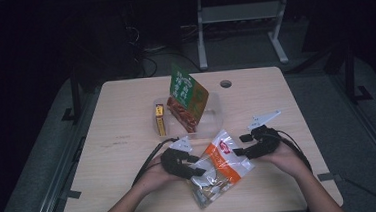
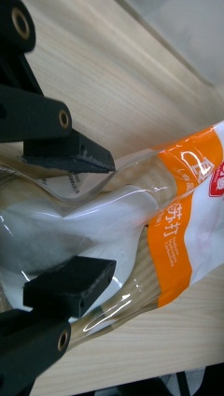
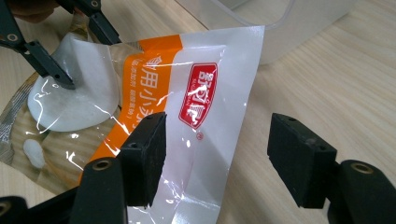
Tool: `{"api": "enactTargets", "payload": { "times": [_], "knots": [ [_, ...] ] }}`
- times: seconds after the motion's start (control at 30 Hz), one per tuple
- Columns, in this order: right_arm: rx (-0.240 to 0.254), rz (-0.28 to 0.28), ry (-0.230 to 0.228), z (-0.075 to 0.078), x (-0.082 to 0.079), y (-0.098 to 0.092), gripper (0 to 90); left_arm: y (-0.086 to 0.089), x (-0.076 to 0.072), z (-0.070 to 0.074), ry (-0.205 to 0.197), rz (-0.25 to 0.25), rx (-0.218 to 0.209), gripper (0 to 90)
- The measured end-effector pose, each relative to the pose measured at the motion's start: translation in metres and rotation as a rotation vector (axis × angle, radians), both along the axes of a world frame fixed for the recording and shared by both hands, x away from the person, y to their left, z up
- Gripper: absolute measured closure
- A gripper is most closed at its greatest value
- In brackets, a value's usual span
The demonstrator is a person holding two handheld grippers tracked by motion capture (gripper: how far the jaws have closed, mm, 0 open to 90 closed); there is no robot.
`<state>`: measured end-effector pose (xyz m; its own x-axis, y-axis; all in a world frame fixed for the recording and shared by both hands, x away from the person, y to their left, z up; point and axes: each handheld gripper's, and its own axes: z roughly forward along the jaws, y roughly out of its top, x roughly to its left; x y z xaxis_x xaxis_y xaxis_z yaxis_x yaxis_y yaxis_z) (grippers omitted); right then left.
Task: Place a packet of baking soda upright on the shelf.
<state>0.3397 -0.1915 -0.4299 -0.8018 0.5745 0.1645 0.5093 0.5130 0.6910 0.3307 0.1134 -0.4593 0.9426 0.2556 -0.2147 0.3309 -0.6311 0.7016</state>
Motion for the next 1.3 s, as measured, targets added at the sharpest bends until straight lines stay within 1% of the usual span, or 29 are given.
{"api": "enactTargets", "payload": {
  "times": [0.07,0.1,0.13,0.17,0.23,0.27,0.3,0.37,0.43,0.57,0.6,0.63,0.67,0.7,0.73,0.8,0.83,0.87,0.97,1.03,1.1,1.2,1.27,1.3],
  "knots": [
    [0.001,0.004,-0.001,0.000,0.000,0.000,36.9,0.000,0.002,0.000,0.008,-0.015,0.004,54.8],
    [0.000,0.005,0.000,0.000,0.000,0.000,36.7,0.000,0.002,0.000,0.005,-0.019,0.008,56.7],
    [0.003,0.004,0.007,0.000,0.000,0.000,36.3,0.000,0.002,0.001,-0.006,-0.021,0.009,59.1],
    [0.005,0.007,0.016,-0.001,0.000,0.000,35.4,0.000,0.001,0.001,-0.012,-0.021,0.011,65.5],
    [0.012,0.022,0.021,-0.003,0.002,-0.001,34.6,0.000,0.000,0.003,-0.042,-0.039,0.021,73.5],
    [0.019,0.025,0.025,-0.004,0.002,-0.001,34.3,0.000,-0.002,0.004,-0.061,-0.047,0.020,77.1],
    [0.022,0.036,0.029,-0.004,0.002,-0.001,34.2,-0.001,-0.004,0.005,-0.084,-0.055,0.032,80.3],
    [0.042,0.056,0.038,-0.005,0.001,-0.002,34.2,-0.002,-0.008,0.007,-0.115,-0.059,0.039,84.1],
    [0.059,0.073,0.038,-0.006,0.002,-0.002,34.3,-0.002,-0.010,0.009,-0.132,-0.073,0.033,87.6],
    [0.100,0.110,0.055,-0.008,0.004,-0.005,34.8,0.002,-0.012,0.014,-0.162,-0.097,0.013,88.9],
    [0.113,0.118,0.054,-0.008,0.004,-0.006,35.2,0.003,-0.013,0.016,-0.163,-0.101,0.004,89.1],
    [0.124,0.128,0.056,-0.007,0.003,-0.006,35.7,0.005,-0.014,0.019,-0.178,-0.118,-0.010,89.1],
    [0.141,0.145,0.053,-0.007,0.003,-0.006,36.1,0.007,-0.015,0.022,-0.183,-0.123,-0.028,89.1],
    [0.151,0.156,0.048,-0.005,0.002,-0.005,36.2,0.008,-0.015,0.024,-0.187,-0.129,-0.039,89.2],
    [0.157,0.161,0.046,-0.005,0.001,-0.005,36.4,0.011,-0.016,0.027,-0.200,-0.141,-0.046,89.2],
    [0.180,0.185,0.044,-0.002,0.000,-0.002,37.2,0.014,-0.017,0.032,-0.206,-0.145,-0.075,89.2],
    [0.185,0.198,0.044,-0.001,-0.001,-0.001,38.6,0.016,-0.018,0.034,-0.213,-0.148,-0.075,89.2],
    [0.193,0.213,0.049,0.000,-0.001,0.000,40.9,0.017,-0.018,0.035,-0.224,-0.142,-0.074,89.2],
    [0.203,0.245,0.059,0.002,-0.003,0.004,46.5,0.021,-0.018,0.036,-0.227,-0.127,-0.076,89.2],
    [0.194,0.249,0.066,0.001,-0.003,0.007,50.8,0.023,-0.017,0.036,-0.223,-0.122,-0.083,89.3],
    [0.200,0.250,0.067,0.001,-0.004,0.008,54.6,0.024,-0.017,0.037,-0.221,-0.128,-0.092,89.3],
    [0.229,0.263,0.067,0.003,-0.002,0.008,61.9,0.024,-0.018,0.037,-0.221,-0.133,-0.098,89.2],
    [0.236,0.274,0.067,0.005,-0.003,0.009,70.0,0.024,-0.018,0.037,-0.220,-0.131,-0.101,89.2],
    [0.237,0.275,0.069,0.005,-0.003,0.009,72.1,0.024,-0.018,0.037,-0.220,-0.131,-0.103,89.2]
  ]
}}
